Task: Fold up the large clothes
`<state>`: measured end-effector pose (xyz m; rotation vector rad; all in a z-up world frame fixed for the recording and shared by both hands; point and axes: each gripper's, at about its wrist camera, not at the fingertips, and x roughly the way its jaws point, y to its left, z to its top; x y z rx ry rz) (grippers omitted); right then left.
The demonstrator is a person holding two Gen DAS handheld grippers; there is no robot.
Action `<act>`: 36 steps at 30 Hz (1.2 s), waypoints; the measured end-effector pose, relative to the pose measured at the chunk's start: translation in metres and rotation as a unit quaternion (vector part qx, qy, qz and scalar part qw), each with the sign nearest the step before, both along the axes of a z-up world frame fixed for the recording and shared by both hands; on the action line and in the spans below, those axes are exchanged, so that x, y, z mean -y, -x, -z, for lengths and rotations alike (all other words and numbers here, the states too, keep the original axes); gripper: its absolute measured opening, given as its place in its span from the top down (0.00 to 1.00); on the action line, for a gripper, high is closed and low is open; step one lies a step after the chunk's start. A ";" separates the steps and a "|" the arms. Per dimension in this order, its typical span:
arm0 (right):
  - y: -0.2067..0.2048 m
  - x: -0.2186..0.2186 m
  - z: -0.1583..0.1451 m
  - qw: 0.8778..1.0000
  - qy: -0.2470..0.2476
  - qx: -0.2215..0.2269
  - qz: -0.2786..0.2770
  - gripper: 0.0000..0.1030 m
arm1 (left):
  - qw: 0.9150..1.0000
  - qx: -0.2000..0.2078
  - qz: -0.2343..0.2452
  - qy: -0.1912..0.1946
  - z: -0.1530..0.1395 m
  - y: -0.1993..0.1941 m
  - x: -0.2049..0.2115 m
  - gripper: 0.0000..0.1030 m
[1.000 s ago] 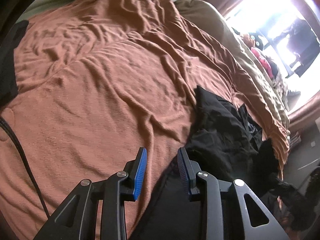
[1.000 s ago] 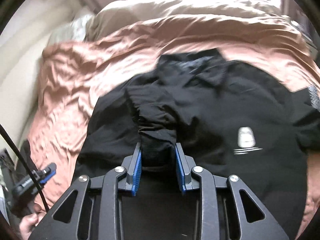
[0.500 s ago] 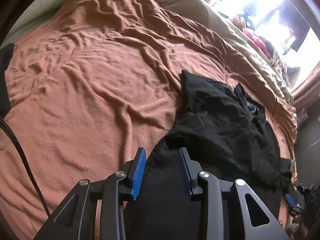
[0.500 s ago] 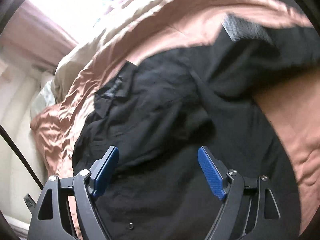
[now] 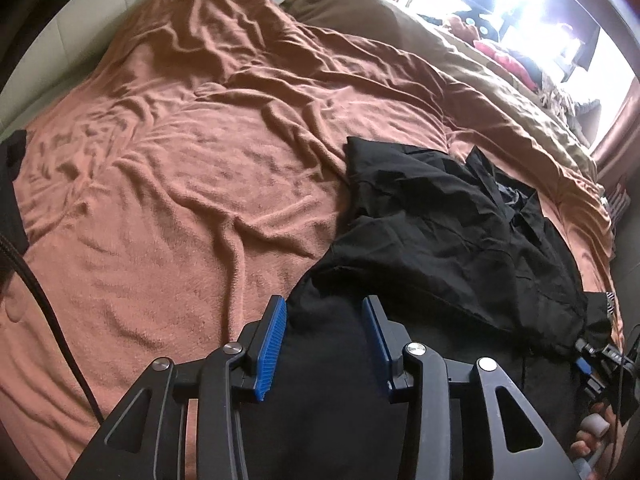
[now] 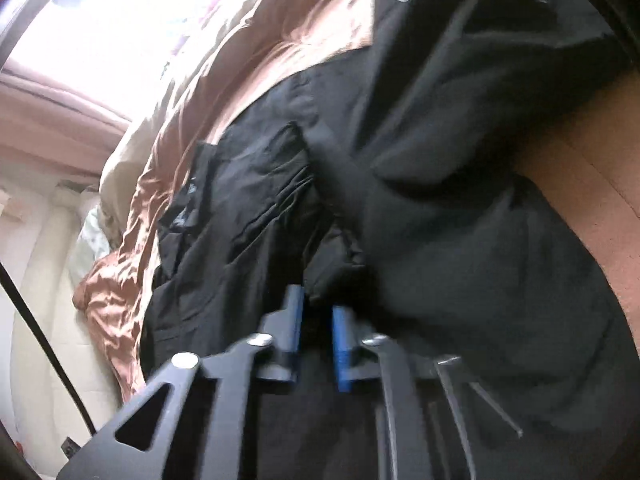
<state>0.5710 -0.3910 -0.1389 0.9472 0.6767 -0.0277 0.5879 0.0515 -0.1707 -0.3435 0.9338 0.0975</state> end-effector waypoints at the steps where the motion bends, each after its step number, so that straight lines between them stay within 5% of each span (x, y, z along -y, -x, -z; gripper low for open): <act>1: 0.003 0.002 0.001 1.000 -0.008 0.001 0.002 0.94 | 1.000 0.001 0.001 -0.003 -0.001 0.000 0.002 0.59; 6: 0.008 -0.002 -0.011 1.000 0.000 -0.028 0.007 0.93 | 1.000 0.003 0.010 -0.010 -0.003 -0.002 0.010 0.59; 9: 0.004 -0.003 -0.021 0.999 -0.002 -0.042 0.002 0.83 | 1.000 0.006 0.015 -0.014 -0.006 -0.003 0.017 0.59; 11: 0.011 0.003 -0.033 1.000 0.006 -0.026 0.002 0.53 | 1.000 0.011 0.023 -0.012 -0.011 -0.004 0.024 0.59; 13: 0.022 0.011 -0.041 1.000 0.010 -0.007 0.008 0.38 | 0.999 0.017 0.030 -0.009 -0.015 -0.004 0.032 0.59; 21: 0.092 0.088 -0.047 0.994 0.019 0.019 0.104 0.38 | 0.996 0.027 0.076 -0.023 -0.023 -0.001 0.067 0.59; 24: 0.114 0.120 -0.038 0.989 -0.002 0.024 0.148 0.38 | 0.996 0.030 0.082 -0.031 -0.022 -0.001 0.075 0.51; 30: 0.128 0.161 -0.026 0.980 -0.015 0.029 0.195 0.39 | 0.992 0.043 0.105 -0.057 -0.022 -0.001 0.096 0.48; 36: 0.128 0.187 -0.009 0.971 -0.018 0.021 0.235 0.52 | 0.991 0.036 0.110 -0.065 -0.015 -0.004 0.101 0.48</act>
